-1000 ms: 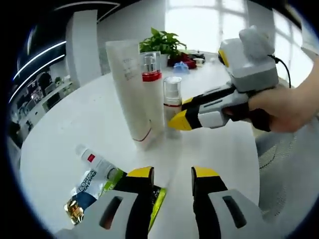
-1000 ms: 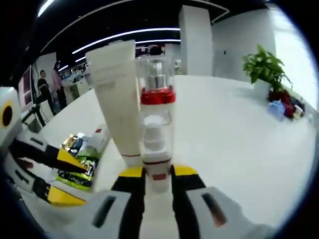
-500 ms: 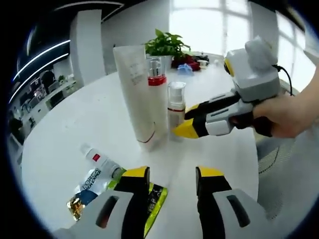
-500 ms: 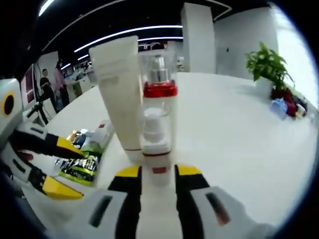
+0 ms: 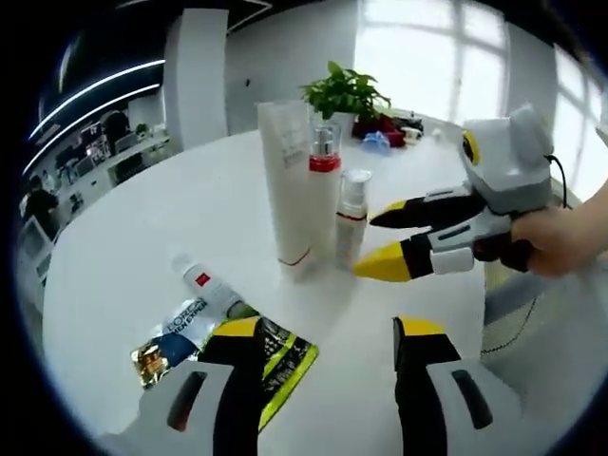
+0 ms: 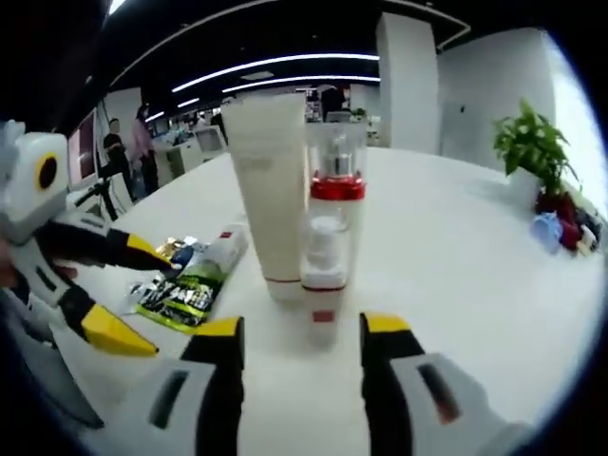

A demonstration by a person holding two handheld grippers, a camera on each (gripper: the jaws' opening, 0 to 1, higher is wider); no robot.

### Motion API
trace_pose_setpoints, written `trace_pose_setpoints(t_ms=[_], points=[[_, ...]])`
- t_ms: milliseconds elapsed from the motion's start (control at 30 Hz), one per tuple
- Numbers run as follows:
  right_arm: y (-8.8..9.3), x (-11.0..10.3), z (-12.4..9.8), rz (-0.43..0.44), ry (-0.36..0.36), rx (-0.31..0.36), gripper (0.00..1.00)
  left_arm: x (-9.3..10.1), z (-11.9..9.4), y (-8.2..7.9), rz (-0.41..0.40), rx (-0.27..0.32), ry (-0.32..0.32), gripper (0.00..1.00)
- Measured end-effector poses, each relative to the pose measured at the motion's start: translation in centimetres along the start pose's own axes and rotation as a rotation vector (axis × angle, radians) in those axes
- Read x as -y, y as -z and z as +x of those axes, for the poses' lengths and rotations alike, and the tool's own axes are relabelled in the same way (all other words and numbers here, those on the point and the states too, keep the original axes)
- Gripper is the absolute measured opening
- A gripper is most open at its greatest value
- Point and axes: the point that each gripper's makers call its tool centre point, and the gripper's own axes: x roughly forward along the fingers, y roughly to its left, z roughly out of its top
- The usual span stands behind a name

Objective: Arrange the skincare products in the storage area until every visible bottle or jar stands upright without overlapping.

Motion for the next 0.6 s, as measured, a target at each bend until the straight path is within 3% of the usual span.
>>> trace_pose_setpoints(t_ms=[267,600], points=[[-1.3,-1.2,-1.5,-0.034,-0.105,0.031,0.69,-0.4,-2.5,0.6,-0.096,-0.004,-0.07,0.62],[-2.1,-2.3,-3.5,-0.05,-0.231,0.054,0.8,-0.3,-5.7,1.3,-0.158,0.017,-0.125,0.72]])
